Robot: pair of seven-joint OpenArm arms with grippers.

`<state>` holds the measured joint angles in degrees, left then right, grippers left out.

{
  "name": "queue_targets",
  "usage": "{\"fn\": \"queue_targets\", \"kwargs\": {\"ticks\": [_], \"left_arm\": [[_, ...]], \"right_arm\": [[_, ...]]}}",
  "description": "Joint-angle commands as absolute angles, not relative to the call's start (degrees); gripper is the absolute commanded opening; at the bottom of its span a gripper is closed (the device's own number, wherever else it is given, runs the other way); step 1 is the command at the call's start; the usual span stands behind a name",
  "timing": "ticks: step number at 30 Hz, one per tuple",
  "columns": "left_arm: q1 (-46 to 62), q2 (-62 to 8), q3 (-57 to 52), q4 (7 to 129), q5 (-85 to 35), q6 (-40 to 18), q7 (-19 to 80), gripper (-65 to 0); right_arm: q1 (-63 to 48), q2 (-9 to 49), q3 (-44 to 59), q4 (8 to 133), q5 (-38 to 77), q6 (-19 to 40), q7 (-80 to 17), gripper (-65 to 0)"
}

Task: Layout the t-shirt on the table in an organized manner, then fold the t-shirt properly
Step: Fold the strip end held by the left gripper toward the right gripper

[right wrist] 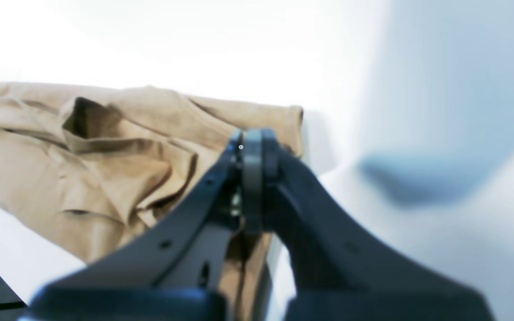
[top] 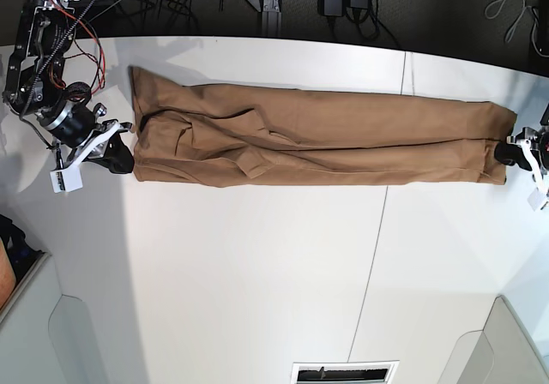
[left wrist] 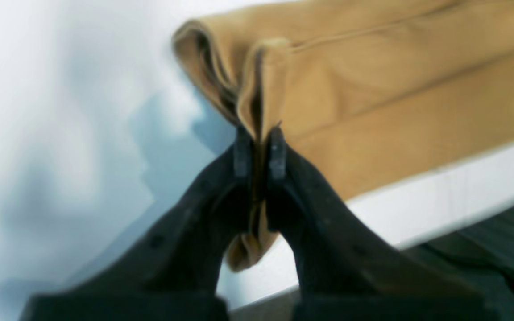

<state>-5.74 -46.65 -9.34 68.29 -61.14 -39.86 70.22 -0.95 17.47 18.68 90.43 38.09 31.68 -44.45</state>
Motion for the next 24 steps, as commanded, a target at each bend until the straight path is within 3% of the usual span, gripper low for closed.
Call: {"fn": "queue_targets", "kwargs": {"ticks": [1,13,19,24], "left_arm": [[-6.8,-48.1,-9.9,70.1,-64.4,-40.0,70.8,-65.0],[-6.5,-41.7,-2.7,91.4,-72.1,-40.0,74.3,-65.0],[-6.9,-35.6,6.2,94.5,-63.0,-40.0,69.3,-65.0],[-6.8,-31.1,7.2,94.4,-58.3,-40.0,67.4,-65.0]], "right_arm": [[-0.2,18.4,19.1,91.5,39.1,31.7,-43.5,-65.0],[-0.7,18.4,19.1,91.5,37.8,31.7,-43.7,-65.0],[-0.7,18.4,19.1,91.5,36.8,31.7,-43.9,-65.0],[-0.7,18.4,19.1,91.5,36.8,31.7,-43.9,-65.0]]}}
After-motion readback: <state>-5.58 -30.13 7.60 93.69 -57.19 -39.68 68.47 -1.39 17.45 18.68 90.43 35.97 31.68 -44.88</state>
